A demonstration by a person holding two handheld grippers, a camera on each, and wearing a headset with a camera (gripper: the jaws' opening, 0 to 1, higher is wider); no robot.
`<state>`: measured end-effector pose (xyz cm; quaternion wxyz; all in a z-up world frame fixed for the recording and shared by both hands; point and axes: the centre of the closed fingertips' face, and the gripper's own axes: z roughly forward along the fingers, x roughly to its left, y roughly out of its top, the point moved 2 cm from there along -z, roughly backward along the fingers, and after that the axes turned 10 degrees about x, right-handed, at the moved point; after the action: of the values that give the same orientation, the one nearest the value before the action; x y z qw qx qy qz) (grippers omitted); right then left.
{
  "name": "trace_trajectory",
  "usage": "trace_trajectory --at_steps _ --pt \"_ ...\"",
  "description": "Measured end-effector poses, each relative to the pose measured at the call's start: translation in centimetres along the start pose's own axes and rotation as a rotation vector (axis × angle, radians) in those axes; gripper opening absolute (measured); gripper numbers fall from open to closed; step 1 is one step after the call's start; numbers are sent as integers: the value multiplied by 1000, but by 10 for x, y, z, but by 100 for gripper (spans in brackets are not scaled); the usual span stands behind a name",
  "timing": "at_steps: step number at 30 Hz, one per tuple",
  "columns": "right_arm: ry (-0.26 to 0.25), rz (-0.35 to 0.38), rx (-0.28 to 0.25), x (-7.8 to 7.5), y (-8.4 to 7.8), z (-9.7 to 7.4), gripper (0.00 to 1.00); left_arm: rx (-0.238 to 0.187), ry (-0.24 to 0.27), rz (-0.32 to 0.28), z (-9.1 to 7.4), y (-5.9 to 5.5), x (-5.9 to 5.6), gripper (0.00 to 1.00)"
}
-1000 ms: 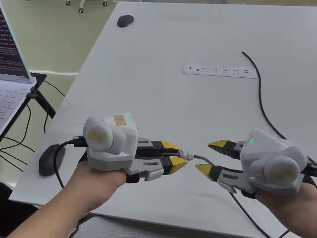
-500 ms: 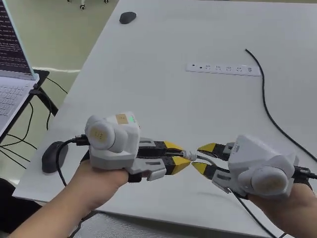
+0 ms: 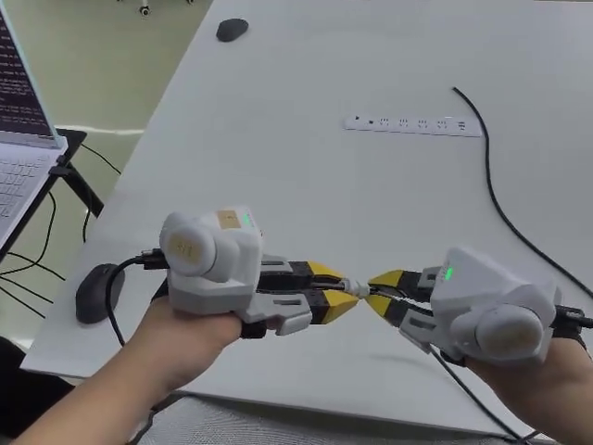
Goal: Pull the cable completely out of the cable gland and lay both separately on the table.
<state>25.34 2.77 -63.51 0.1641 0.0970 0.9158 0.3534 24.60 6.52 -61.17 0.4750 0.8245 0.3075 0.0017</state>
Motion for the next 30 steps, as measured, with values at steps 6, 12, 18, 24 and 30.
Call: trace_trajectory --at_steps 6,12,18,24,30 --pt "-53 -87 39 7 -1 0 0 -1 -34 9 -1 -2 -2 14" --pt "-92 -36 63 2 -4 -2 0 -25 -57 8 -5 -1 -2 14" --pt "-123 99 108 -5 -16 -2 0 -38 -90 24 -12 3 -1 14" --pt "-147 173 143 -9 -28 -3 0 -45 -116 48 -19 6 0 14" --pt "-166 209 199 -6 -50 1 0 -60 -125 63 -26 2 3 15"
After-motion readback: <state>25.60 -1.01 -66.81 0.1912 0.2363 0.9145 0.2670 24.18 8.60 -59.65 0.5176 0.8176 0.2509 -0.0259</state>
